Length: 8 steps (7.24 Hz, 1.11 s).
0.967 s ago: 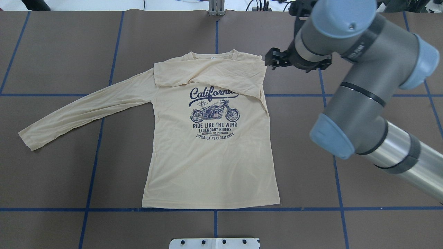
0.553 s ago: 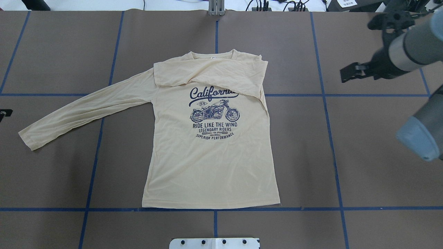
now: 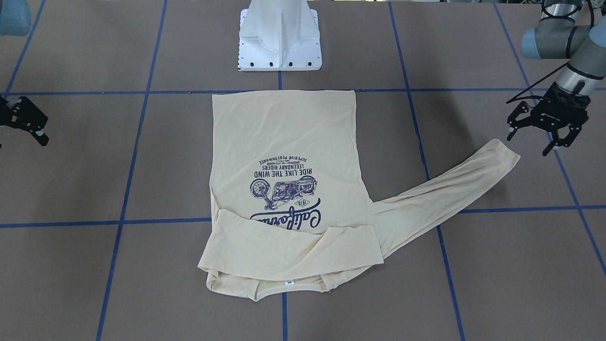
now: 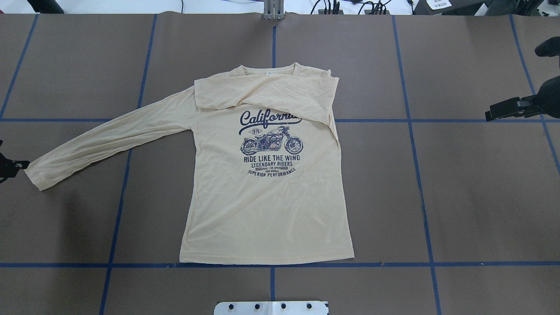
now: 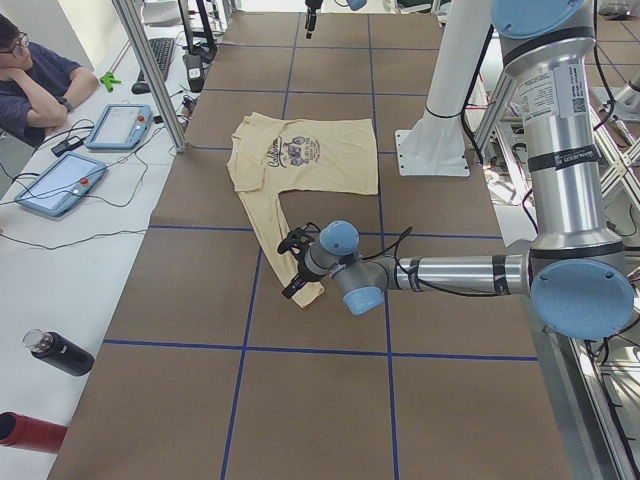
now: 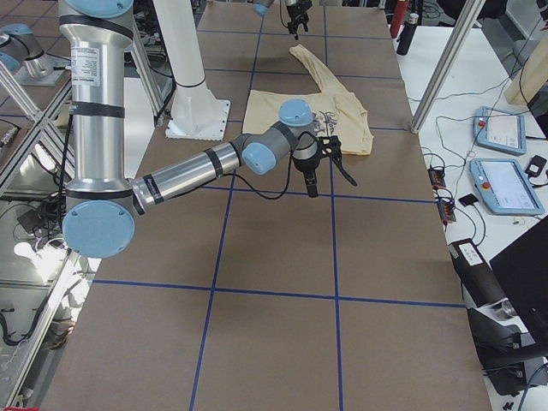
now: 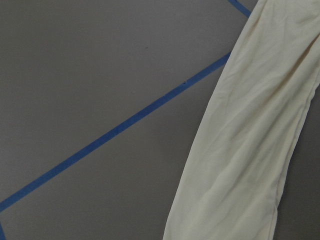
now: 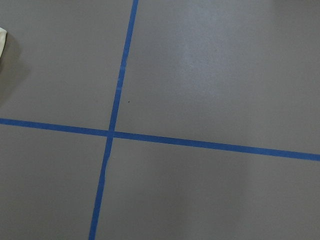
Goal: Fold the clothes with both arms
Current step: 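Move the left gripper to the other sleeve cuff and grasp it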
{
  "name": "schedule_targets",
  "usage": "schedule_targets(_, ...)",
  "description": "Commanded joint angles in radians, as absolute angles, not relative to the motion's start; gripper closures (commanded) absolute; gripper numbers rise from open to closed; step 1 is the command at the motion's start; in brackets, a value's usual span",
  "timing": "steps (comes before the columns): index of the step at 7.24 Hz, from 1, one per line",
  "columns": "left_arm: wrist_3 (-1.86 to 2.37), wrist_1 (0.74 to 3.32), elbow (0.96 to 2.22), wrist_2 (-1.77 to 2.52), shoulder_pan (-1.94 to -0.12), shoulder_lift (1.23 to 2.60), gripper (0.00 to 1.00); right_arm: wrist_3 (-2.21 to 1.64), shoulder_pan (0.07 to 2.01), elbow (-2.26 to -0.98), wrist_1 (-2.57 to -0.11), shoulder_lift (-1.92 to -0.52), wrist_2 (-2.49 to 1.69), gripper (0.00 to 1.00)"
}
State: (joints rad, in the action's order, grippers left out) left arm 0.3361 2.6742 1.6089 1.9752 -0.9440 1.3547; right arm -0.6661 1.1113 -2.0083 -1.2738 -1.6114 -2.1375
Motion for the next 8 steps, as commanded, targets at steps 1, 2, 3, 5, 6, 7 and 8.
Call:
schedule_targets(1,0.336,2.680,1.600,1.945,-0.859,1.348,0.00,-0.664,1.114,-2.006,-1.270,-1.614,-2.138,0.00)
schedule_targets(2,0.336,2.681,1.600,1.945,-0.838,1.341,0.01,-0.664,1.114,-2.006,-1.270,-1.615,-2.140,0.00)
schedule_targets(3,0.336,2.681,1.600,1.945,-0.825,1.339,0.10,-0.666,1.114,-2.006,-1.269,-1.617,-2.137,0.00)
schedule_targets(5,0.334,2.681,1.592,1.945,-0.824,1.336,0.37,-0.666,1.114,-2.008,-1.269,-1.614,-2.137,0.00)
schedule_targets(6,0.333,2.681,1.589,1.945,-0.822,1.335,0.39,-0.666,1.114,-2.008,-1.270,-1.614,-2.135,0.00)
schedule_targets(7,0.331,2.681,1.589,1.945,-0.822,1.335,0.40,-0.666,1.114,-2.009,-1.269,-1.615,-2.135,0.00)
schedule_targets(8,0.331,2.681,1.589,1.945,-0.822,1.335,0.42,-0.666,1.114,-2.008,-1.269,-1.615,-2.134,0.00)
